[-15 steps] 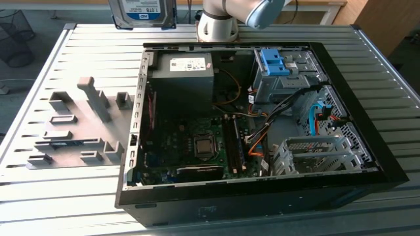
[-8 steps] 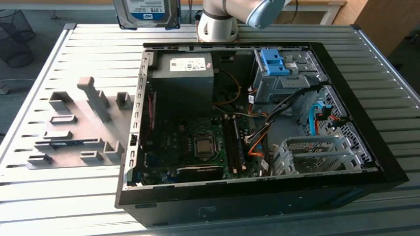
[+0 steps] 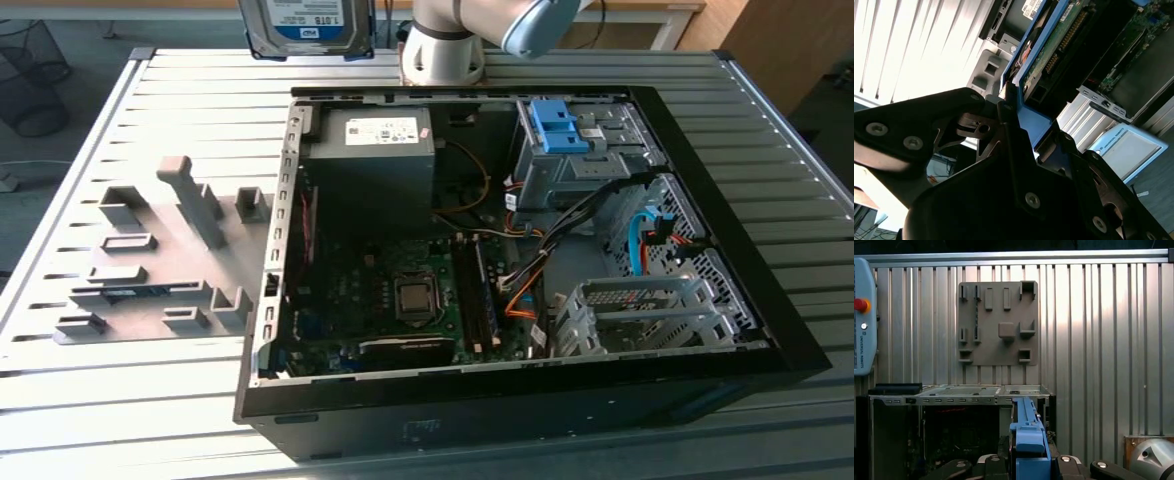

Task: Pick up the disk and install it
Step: 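Pick up the disk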

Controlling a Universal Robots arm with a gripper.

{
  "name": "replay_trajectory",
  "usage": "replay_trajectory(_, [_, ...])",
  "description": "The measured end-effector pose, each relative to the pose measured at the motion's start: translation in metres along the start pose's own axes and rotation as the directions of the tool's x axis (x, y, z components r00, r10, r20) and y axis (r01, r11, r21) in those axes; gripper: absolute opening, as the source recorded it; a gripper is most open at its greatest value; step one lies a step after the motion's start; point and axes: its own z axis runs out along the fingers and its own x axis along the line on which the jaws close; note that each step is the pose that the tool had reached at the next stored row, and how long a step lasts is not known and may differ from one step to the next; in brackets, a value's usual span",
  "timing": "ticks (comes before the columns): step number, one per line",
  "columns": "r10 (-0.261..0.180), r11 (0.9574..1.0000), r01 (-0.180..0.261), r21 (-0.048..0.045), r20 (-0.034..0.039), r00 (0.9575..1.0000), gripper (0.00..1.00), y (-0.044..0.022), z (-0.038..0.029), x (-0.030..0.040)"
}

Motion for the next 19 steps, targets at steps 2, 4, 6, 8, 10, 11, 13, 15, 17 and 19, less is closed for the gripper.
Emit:
replay_trajectory(2, [0.000,1.0000,0.000,0.0000,0.0000,1.0000,0.37,-0.0015,0.0000,0.0000])
replay_trajectory(4, [0.000,1.0000,0.000,-0.0001,0.0000,1.0000,0.37,-0.0031,0.0000,-0.0001])
replay_trajectory(6, [0.000,1.0000,0.000,0.0000,0.0000,1.0000,0.37,-0.0047,0.0000,-0.0001])
replay_trajectory(8, [0.000,1.0000,0.000,0.0001,0.0001,1.0000,0.37,-0.0066,0.0001,-0.0001])
replay_trajectory(10, [0.000,1.0000,0.000,-0.0001,0.0000,1.0000,0.37,-0.0090,0.0000,-0.0002])
replay_trajectory(11, [0.000,1.0000,0.000,0.0000,0.0000,1.0000,0.37,-0.0102,0.0000,-0.0003])
replay_trajectory(13, [0.000,1.0000,0.000,0.0000,0.0001,1.0000,0.37,-0.0127,0.0001,-0.0003])
replay_trajectory(15, [0.000,1.0000,0.000,0.0000,0.0000,1.0000,0.37,-0.0149,0.0001,-0.0004])
replay_trajectory(17, [0.000,1.0000,0.000,0.0000,0.0000,1.0000,0.37,-0.0171,0.0001,-0.0004])
replay_trajectory(19, [0.000,1.0000,0.000,0.0001,0.0001,1.0000,0.37,-0.0188,0.0002,-0.0005])
